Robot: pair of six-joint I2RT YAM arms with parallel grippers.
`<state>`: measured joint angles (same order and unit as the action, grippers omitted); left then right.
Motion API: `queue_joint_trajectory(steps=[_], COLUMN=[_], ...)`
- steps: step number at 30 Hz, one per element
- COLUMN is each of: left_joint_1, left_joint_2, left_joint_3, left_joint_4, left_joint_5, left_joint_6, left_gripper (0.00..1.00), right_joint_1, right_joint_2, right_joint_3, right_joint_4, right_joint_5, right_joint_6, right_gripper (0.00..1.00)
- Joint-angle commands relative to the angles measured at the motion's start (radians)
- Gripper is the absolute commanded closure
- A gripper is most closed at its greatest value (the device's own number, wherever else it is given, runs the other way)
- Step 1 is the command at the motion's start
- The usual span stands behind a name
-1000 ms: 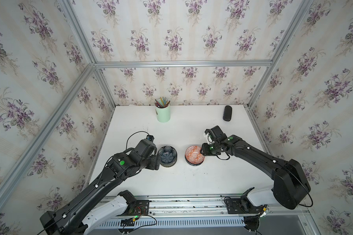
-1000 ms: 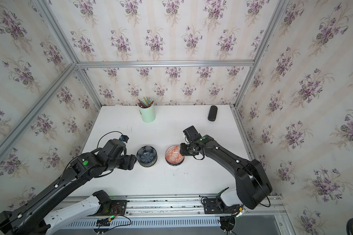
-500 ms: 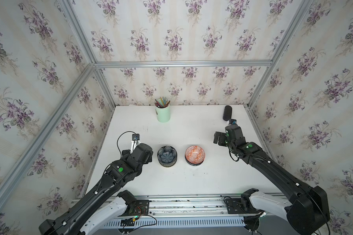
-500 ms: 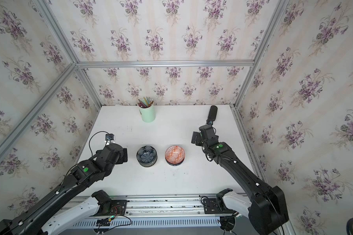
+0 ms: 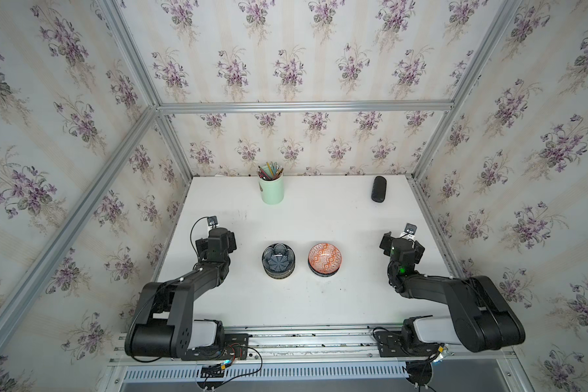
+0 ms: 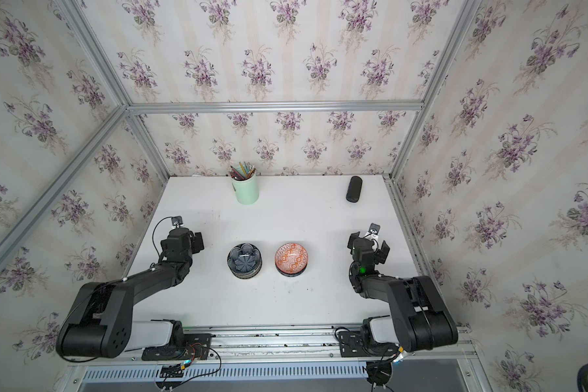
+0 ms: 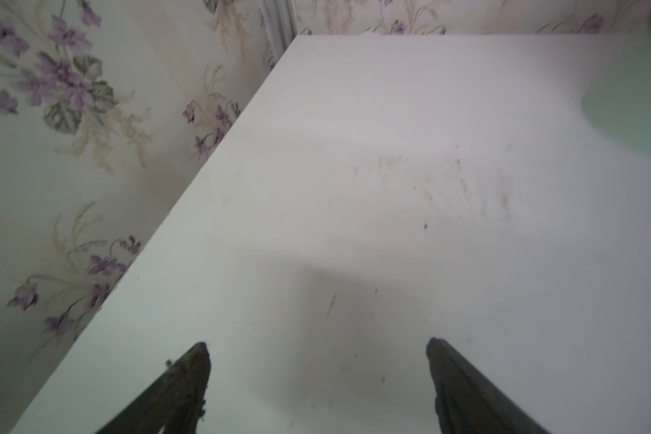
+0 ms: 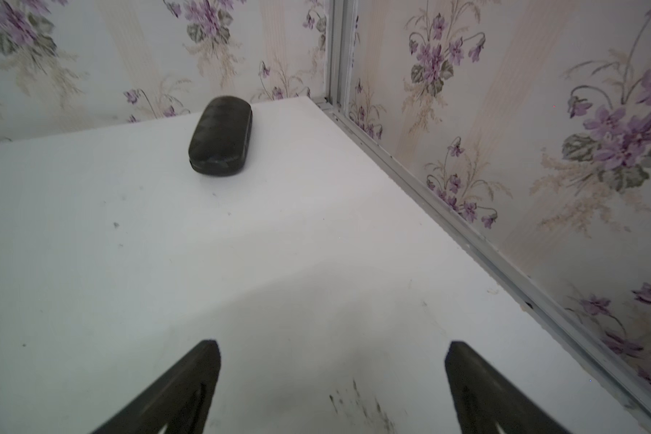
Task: Stack the bowls
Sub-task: Reset both arms
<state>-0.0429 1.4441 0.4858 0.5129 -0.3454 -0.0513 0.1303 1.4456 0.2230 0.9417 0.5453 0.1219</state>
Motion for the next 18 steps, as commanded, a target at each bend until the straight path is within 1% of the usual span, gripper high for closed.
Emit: queue_joint_trajectory(steps=[1, 2, 3, 4, 5, 6, 7, 8, 9, 10, 11, 12, 13, 14, 16, 18], left_joint_1=[0.01, 0.009, 0.009, 0.011, 0.01, 0.009, 0.012, 0.013, 0.008, 0.007, 0.006, 0.0, -0.001, -0.002, -0.001, -0.002], left_joint_2=[0.071, 0.057, 0.04, 0.057, 0.109, 0.122, 0.085, 0.066, 0.063, 0.08, 0.107, 0.116, 0.094, 0.086, 0.086, 0.11], left_joint_3=[0.022, 0.014, -0.02, -0.086, -0.159, -0.195, -0.17, -0.103, -0.064, -0.09, -0.121, -0.131, -0.118, -0.099, -0.107, -0.122], left_joint_4=[0.144, 0.136, 0.163, 0.314, 0.547, 0.616, 0.48, 0.315, 0.256, 0.339, 0.449, 0.46, 0.403, 0.36, 0.382, 0.448], left_joint_5=[0.166, 0.174, 0.196, 0.236, 0.248, 0.244, 0.222, 0.182, 0.164, 0.172, 0.171, 0.156, 0.155, 0.144, 0.148, 0.147], left_joint_6=[0.072, 0.071, 0.068, 0.075, 0.103, 0.114, 0.087, 0.061, 0.056, 0.062, 0.078, 0.092, 0.077, 0.07, 0.07, 0.086], left_gripper=[0.08, 0.08, 0.08, 0.08, 0.09, 0.08, 0.09, 0.1, 0.07, 0.1, 0.02, 0.0, 0.0, 0.0, 0.0, 0.0], right_joint_1=[-0.044, -0.048, -0.047, -0.051, -0.057, -0.064, -0.066, -0.068, -0.068, -0.068, -0.067, -0.067, -0.067, -0.067, -0.067, -0.062], right_joint_2=[0.047, 0.113, 0.12, 0.078, 0.085, 0.116, 0.096, 0.079, 0.105, 0.108, 0.073, 0.075, 0.101, 0.104, 0.082, 0.101], right_joint_3=[0.024, -0.029, -0.074, -0.07, -0.06, -0.055, -0.035, -0.022, -0.041, -0.059, -0.077, -0.093, -0.1, -0.096, -0.064, -0.026], right_joint_4=[0.268, 0.461, 0.532, 0.451, 0.449, 0.482, 0.414, 0.36, 0.456, 0.483, 0.46, 0.498, 0.552, 0.547, 0.445, 0.401], right_joint_5=[-0.235, -0.284, -0.283, -0.29, -0.295, -0.299, -0.3, -0.301, -0.302, -0.306, -0.312, -0.302, -0.286, -0.287, -0.323, -0.314], right_joint_6=[-0.059, -0.085, -0.097, -0.08, -0.07, -0.075, -0.068, -0.055, -0.069, -0.075, -0.068, -0.062, -0.062, -0.067, -0.069, -0.083], right_gripper=[0.06, 0.02, 0.0, 0.0, 0.0, 0.0, 0.0, 0.0, 0.01, 0.0, 0.0, 0.0, 0.0, 0.0, 0.0, 0.0])
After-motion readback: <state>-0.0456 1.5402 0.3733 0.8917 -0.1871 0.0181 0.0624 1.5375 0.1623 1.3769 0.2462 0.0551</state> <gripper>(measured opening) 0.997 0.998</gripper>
